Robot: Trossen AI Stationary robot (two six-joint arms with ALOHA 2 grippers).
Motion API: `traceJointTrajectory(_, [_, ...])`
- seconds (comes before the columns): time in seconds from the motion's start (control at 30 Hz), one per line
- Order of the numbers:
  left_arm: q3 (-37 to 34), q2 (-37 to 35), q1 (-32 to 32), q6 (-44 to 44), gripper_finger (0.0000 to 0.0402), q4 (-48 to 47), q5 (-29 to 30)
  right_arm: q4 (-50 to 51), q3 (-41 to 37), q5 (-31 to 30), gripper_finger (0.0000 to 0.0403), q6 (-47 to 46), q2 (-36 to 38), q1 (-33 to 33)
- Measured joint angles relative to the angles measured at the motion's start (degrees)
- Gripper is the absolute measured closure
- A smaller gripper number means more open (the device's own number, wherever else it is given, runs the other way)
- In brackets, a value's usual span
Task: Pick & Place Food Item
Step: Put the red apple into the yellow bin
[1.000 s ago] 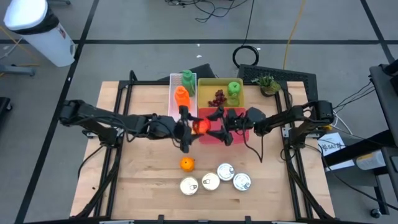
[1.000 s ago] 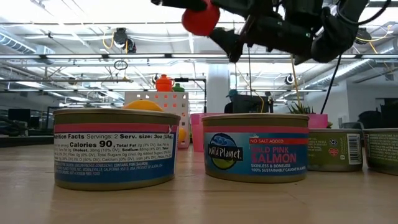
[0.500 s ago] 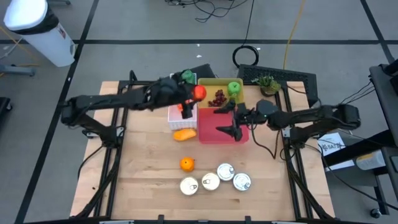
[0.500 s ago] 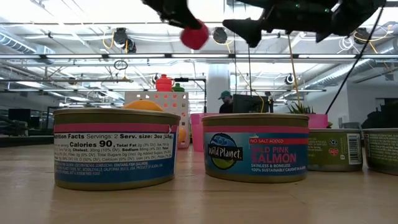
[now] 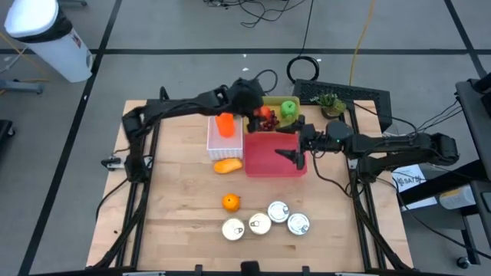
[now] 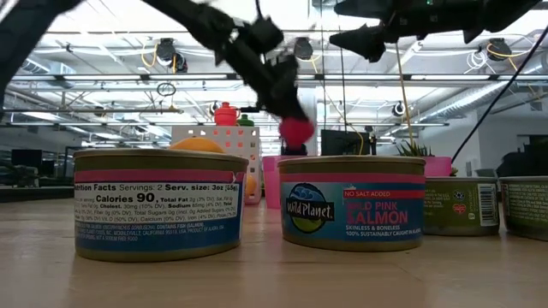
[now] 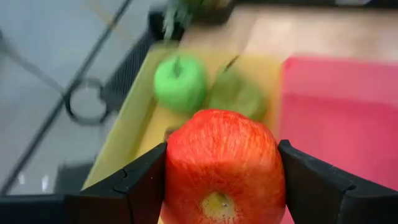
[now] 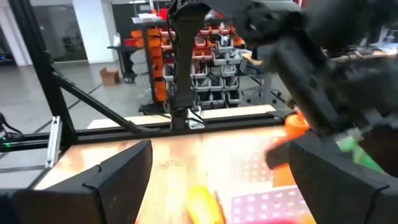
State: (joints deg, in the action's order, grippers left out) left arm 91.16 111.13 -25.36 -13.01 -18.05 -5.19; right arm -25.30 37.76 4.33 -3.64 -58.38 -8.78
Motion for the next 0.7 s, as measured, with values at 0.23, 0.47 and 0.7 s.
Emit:
traceJointTrajectory(0.23, [2.5,6.7,-2.4,1.8,0.0135,-4.4,-0.9,1.1,0.0,0.0,0.0051,0.0,0.1,-0.2])
traceJointTrajectory(0.47, [2.6,8.3,-2.7,1.7,0.0135,-8.7,-2.1,0.8,0.0,-0.1,0.0051,0.0,0.1,-0.2])
traceJointTrajectory(0.7, [2.6,8.4,-1.7,1.7,0.0127,-9.9,-2.4,0.7,0.0,-0.1,0.0051,0.0,0.1,-0.2])
